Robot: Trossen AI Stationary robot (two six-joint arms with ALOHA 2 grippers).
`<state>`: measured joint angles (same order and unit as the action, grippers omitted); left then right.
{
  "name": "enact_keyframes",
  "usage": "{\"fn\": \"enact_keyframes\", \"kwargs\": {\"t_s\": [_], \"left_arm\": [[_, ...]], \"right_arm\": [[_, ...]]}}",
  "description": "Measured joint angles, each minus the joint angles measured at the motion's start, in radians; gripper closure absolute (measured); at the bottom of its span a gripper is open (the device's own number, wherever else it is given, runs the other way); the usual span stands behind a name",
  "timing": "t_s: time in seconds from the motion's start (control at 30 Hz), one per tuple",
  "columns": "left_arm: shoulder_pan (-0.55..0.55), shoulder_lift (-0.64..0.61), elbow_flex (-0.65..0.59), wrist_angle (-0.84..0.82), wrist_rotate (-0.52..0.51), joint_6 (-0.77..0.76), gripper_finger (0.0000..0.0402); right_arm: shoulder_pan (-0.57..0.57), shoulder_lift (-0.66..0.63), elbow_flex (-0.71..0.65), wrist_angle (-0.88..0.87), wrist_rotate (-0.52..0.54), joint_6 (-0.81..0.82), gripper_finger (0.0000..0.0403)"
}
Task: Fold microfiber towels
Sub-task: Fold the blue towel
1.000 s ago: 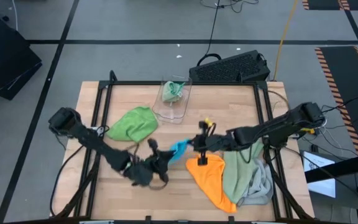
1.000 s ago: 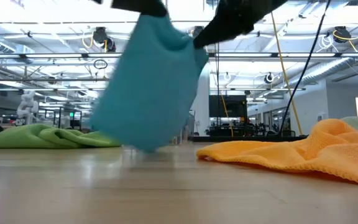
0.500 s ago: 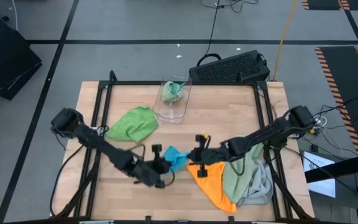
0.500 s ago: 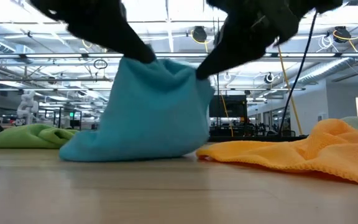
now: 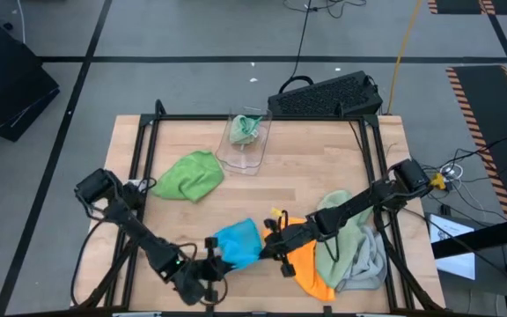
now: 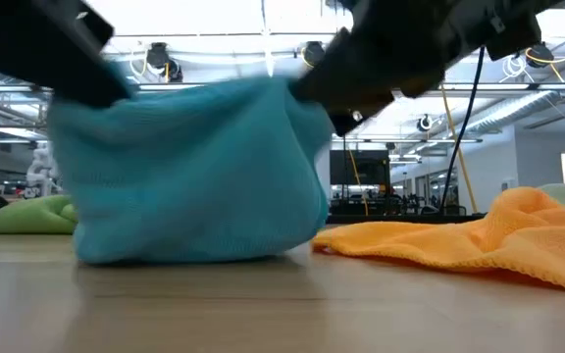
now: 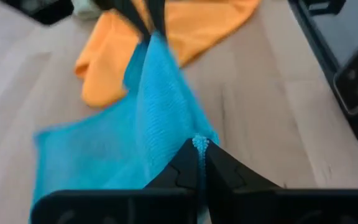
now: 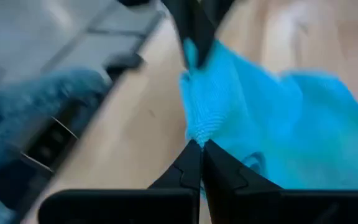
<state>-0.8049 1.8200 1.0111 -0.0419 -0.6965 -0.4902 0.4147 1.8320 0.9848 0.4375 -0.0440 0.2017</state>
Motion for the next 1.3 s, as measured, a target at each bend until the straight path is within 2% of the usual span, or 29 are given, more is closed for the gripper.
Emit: {"fn": "enact_keyframes", "kwargs": {"t_s": [0.2, 0.33, 0.5, 0.7, 0.87, 1.07, 1.3], "left_arm": [[-0.083, 0.007, 0.000, -0.130, -0.149, -0.090, 0.0395], [-0.088, 0.009, -0.003, -0.145, -0.215, -0.115, 0.0389], [-0.041, 0.009, -0.003, -0.148, -0.187, -0.113, 0.0396], [0.031, 0.009, -0.003, -0.183, -0.142, -0.060, 0.0385], [0.073, 0.009, -0.003, -0.235, -0.138, -0.095, 0.0396], [0.117, 0.009, -0.003, -0.238, -0.139, -0.115, 0.0369], [0.161, 0.009, -0.003, -0.262, -0.135, -0.180, 0.0361]], "right_arm": [[0.004, 0.058, 0.002, 0.174, -0.002, 0.009, 0.0403], [-0.009, 0.082, 0.002, 0.170, 0.020, 0.023, 0.0403], [-0.009, 0.076, 0.002, 0.121, 0.092, 0.016, 0.0403], [-0.036, 0.074, 0.002, 0.077, 0.154, 0.013, 0.0403], [-0.049, 0.075, 0.001, 0.012, 0.225, 0.014, 0.0399], [-0.056, 0.074, 0.001, -0.023, 0.233, 0.012, 0.0397], [-0.056, 0.074, 0.001, -0.039, 0.351, 0.003, 0.0372]]}}
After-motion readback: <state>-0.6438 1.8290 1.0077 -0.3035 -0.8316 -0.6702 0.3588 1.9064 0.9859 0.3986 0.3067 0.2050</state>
